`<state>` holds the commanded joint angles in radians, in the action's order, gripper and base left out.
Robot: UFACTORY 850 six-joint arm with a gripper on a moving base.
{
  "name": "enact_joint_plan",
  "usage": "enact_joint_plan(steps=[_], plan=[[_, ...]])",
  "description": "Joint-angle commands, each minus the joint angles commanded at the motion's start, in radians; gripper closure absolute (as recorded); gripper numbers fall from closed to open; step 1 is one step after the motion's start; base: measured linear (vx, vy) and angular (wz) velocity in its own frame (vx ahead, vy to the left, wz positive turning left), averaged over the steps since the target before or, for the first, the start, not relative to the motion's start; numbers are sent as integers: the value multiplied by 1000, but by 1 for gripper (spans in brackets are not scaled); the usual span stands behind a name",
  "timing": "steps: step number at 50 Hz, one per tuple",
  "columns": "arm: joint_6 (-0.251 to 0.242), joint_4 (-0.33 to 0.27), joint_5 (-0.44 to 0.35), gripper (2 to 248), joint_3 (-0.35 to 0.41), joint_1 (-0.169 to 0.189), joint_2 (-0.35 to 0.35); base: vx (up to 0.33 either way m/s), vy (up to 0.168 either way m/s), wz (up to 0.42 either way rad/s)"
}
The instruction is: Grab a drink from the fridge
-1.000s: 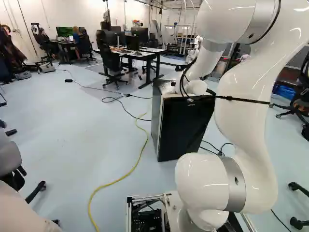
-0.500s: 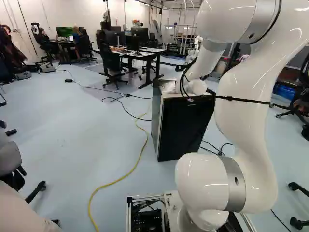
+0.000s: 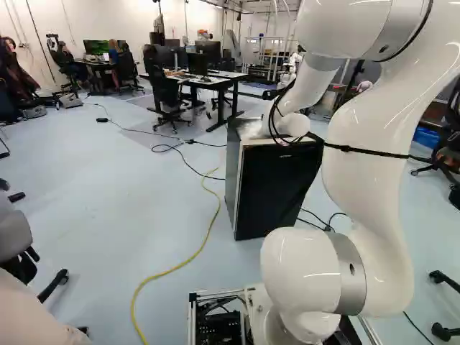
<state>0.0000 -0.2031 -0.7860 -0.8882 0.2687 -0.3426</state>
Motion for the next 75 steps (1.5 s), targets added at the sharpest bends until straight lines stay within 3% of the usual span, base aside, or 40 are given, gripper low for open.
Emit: enact_joint_plan(steps=[39, 75], plan=[[0, 12, -5, 152, 46, -16, 50, 0, 0, 0], [0, 61, -26, 152, 238, -80, 196, 0, 0, 0]])
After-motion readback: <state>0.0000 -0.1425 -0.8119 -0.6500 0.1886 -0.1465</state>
